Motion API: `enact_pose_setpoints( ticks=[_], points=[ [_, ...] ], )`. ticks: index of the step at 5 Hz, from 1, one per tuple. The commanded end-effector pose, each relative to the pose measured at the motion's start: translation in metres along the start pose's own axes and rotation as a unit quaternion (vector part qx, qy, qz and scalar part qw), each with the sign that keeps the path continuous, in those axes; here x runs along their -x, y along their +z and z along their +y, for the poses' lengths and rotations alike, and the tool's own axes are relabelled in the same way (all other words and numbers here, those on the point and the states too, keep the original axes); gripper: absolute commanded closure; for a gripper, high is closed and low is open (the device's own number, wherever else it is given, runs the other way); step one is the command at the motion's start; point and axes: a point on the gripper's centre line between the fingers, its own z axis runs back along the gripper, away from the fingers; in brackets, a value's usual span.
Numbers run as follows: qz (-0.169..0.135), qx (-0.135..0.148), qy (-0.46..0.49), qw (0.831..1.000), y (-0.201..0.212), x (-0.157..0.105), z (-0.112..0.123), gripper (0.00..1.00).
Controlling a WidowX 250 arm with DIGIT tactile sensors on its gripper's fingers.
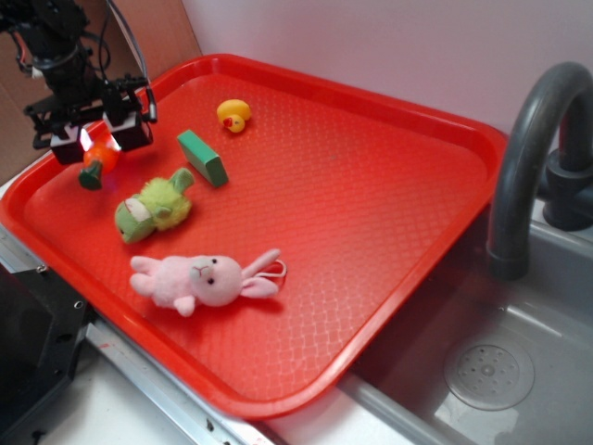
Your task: Grab the carrot.
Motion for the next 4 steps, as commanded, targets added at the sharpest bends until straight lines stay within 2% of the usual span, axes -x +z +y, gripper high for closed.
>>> enact_pose_setpoints(
  ticks=[1, 2, 3, 4],
  points=[
    [-0.011, 0.094, -0.092, 0.991, 0.110, 0.021, -0.038, 1.00],
    [0.043, 0.148, -0.147, 0.977, 0.157, 0.050, -0.057, 1.00],
    [0.047, 0.155, -0.168, 0.972, 0.176, 0.074, -0.061, 1.00],
    [0.100, 0.162, -0.158, 0.969, 0.164, 0.066, -0.053, 1.00]
  ],
)
